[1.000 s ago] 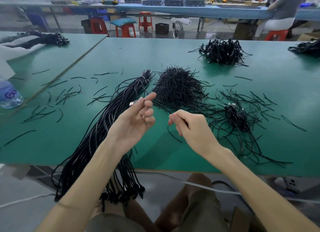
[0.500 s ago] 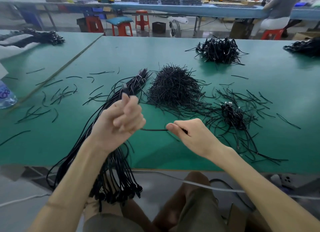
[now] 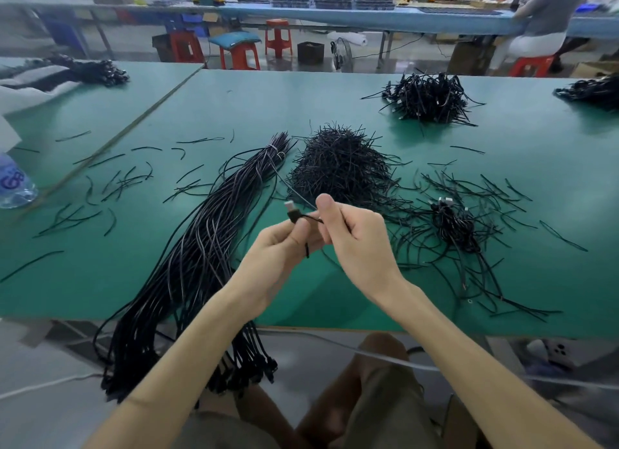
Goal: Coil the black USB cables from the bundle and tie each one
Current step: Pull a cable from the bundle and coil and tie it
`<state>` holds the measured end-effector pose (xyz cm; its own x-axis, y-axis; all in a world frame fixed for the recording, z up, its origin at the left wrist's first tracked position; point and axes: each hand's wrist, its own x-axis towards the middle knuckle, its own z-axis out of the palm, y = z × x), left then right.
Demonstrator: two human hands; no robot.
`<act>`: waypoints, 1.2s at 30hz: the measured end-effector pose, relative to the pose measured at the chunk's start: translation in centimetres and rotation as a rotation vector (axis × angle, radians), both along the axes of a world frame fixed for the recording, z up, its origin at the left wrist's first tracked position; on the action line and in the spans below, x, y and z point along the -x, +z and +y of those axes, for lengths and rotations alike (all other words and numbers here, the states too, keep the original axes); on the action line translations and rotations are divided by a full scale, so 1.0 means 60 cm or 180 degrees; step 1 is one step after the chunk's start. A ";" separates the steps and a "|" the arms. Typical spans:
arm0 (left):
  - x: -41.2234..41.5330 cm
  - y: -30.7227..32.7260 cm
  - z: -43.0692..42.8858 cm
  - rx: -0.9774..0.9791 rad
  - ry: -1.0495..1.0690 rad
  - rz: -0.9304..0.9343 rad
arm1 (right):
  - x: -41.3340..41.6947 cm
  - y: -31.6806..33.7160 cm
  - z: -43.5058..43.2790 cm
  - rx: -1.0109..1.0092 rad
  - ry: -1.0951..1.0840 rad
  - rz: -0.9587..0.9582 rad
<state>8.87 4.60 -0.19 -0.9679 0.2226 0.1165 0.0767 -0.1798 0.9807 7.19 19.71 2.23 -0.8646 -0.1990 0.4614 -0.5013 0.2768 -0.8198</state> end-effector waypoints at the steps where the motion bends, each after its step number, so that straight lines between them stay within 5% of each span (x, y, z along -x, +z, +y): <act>1: -0.001 0.002 0.004 -0.0353 -0.0069 -0.0095 | -0.005 -0.004 -0.003 -0.0019 0.0029 -0.0007; 8: 0.006 0.041 -0.003 -0.2737 -0.0240 -0.0968 | -0.011 -0.049 -0.007 -0.0307 0.0276 -0.0238; 12: -0.003 0.058 -0.035 -0.2724 -0.0259 -0.0847 | 0.000 -0.063 0.019 -0.0801 0.0328 -0.0187; 14: -0.012 0.063 -0.060 -0.2085 -0.0389 -0.0556 | 0.010 -0.069 0.035 -0.0746 0.0163 -0.0307; 19: -0.034 0.049 -0.069 0.2274 -0.1005 0.0367 | 0.033 -0.042 0.034 -0.0598 -0.0310 -0.0191; 21: -0.034 0.035 -0.051 0.2709 -0.0532 0.0542 | 0.027 -0.024 0.012 -0.0163 -0.0279 -0.0206; 24: -0.027 0.013 -0.036 0.1910 0.0429 0.0553 | 0.006 -0.005 -0.026 0.0329 -0.0028 -0.0207; 27: -0.027 0.004 -0.031 0.0586 0.0394 0.0325 | -0.003 -0.001 -0.039 0.0768 0.0227 -0.0329; 36: -0.022 0.043 -0.017 -0.2419 0.0238 -0.0908 | -0.035 -0.034 -0.055 -0.0387 0.0285 0.0356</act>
